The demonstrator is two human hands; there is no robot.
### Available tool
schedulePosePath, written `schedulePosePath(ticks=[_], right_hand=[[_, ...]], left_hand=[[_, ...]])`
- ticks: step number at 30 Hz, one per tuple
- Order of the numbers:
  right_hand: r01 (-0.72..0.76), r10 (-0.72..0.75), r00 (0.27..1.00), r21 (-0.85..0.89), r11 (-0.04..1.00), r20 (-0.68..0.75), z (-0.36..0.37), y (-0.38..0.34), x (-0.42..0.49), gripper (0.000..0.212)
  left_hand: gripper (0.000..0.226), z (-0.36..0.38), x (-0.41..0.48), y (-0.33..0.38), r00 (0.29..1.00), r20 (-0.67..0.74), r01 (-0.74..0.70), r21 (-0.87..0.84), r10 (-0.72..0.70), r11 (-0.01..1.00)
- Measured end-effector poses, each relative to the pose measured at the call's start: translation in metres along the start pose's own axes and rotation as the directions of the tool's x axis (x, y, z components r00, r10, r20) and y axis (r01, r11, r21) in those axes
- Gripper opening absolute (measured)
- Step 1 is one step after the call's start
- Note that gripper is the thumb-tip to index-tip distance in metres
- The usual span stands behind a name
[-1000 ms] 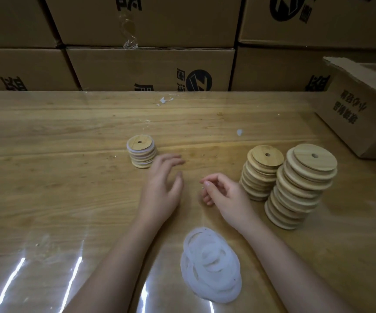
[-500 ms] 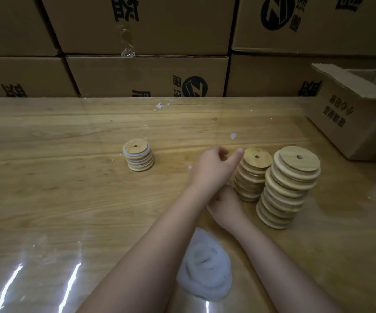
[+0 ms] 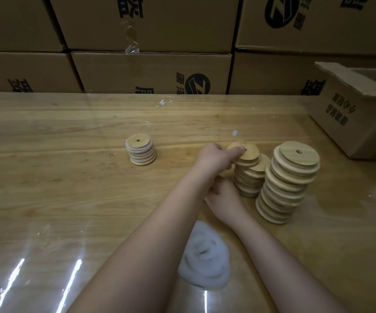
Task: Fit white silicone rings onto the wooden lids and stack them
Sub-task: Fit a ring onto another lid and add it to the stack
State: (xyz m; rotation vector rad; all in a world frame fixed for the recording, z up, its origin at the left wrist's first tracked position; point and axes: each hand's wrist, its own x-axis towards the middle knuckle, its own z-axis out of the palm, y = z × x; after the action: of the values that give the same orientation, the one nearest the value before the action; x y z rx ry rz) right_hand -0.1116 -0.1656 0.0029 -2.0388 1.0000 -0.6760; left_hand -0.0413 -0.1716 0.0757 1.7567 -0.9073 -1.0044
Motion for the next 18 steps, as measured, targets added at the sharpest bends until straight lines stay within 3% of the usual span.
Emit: schedulePosePath(ticks=[4, 8, 11, 18], right_hand=[[0.051, -0.063, 0.996, 0.173, 0.984, 0.067, -0.002, -0.007, -0.007, 0.022], [0.231, -0.221, 0.911, 0.014, 0.973, 0.348, -0.009, -0.007, -0.011, 0.006], [0.255, -0.198, 0.836, -0.042, 0.966, 0.512, -0.017, -0.007, -0.013, 0.016], [0.253, -0.175, 0.810, -0.063, 0.965, 0.560, -0.016, -0.012, -0.014, 0.007]], left_hand=[[0.022, -0.028, -0.008, -0.020, 0.989, -0.134, -0.091, -0.205, 0.065, 0.975], [0.018, -0.061, -0.019, -0.057, 0.947, -0.292, -0.195, -0.196, 0.132, 0.961], [0.013, -0.079, -0.024, -0.085, 0.923, -0.353, -0.222, -0.164, 0.153, 0.961], [0.007, -0.090, -0.028, -0.106, 0.896, -0.336, -0.359, -0.170, 0.289, 0.918]])
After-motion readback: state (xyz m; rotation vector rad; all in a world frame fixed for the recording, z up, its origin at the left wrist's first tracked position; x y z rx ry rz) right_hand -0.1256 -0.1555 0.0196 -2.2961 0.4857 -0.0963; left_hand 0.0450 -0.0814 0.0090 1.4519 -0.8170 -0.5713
